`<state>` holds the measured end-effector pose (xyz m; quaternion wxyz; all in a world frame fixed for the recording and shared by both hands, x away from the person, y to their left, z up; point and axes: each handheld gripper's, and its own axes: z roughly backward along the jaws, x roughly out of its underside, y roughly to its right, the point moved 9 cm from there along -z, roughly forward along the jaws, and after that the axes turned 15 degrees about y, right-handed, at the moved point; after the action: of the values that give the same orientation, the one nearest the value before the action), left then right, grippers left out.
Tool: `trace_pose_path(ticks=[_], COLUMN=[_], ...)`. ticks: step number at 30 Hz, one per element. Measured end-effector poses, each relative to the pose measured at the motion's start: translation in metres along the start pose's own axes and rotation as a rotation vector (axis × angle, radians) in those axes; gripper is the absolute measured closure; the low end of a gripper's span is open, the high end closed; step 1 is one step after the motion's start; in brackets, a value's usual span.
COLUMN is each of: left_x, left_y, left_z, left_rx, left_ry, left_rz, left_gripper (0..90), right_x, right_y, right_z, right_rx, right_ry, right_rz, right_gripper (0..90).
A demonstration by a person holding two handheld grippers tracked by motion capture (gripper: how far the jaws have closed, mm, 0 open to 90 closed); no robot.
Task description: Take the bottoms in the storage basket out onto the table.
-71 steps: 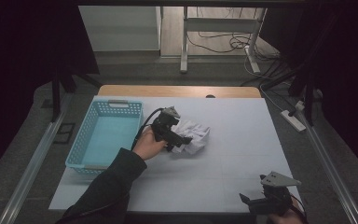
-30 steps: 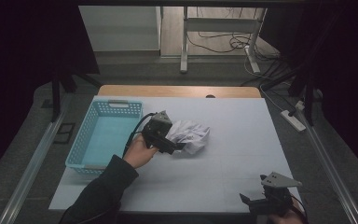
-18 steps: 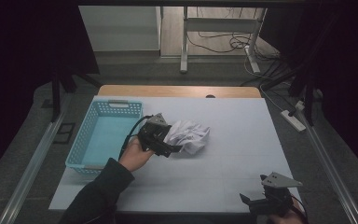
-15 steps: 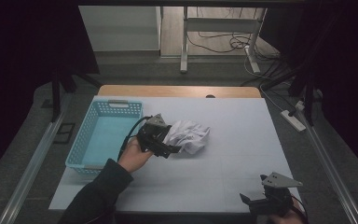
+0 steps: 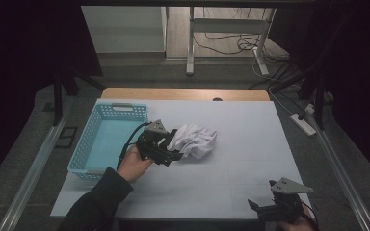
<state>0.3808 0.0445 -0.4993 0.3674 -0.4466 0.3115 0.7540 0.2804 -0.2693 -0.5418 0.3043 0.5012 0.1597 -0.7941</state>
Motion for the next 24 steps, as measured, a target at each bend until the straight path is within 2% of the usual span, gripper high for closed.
trace_pose_path(ticks=[11,17,20,24], left_x=[0.006,0.010,0.012,0.015], left_y=[0.001,0.001,0.003,0.004], left_z=[0.012,0.017,0.021,0.026], left_rx=[0.001,-0.003,0.005,0.000], left_ry=[-0.005,-0.008,-0.006,-0.008], left_rz=[0.035,0.034,0.052,0.053], left_gripper=[0.0,0.0,0.0,0.0], right_x=[0.000,0.000,0.000,0.000], right_y=[0.000,0.000,0.000,0.000], right_z=[0.000,0.000,0.000,0.000], right_rx=[0.000,0.001,0.001,0.001], right_ry=[0.000,0.001,0.002,0.003], right_rz=[0.001,0.001,0.001,0.000], right_gripper=[0.0,0.0,0.0,0.0])
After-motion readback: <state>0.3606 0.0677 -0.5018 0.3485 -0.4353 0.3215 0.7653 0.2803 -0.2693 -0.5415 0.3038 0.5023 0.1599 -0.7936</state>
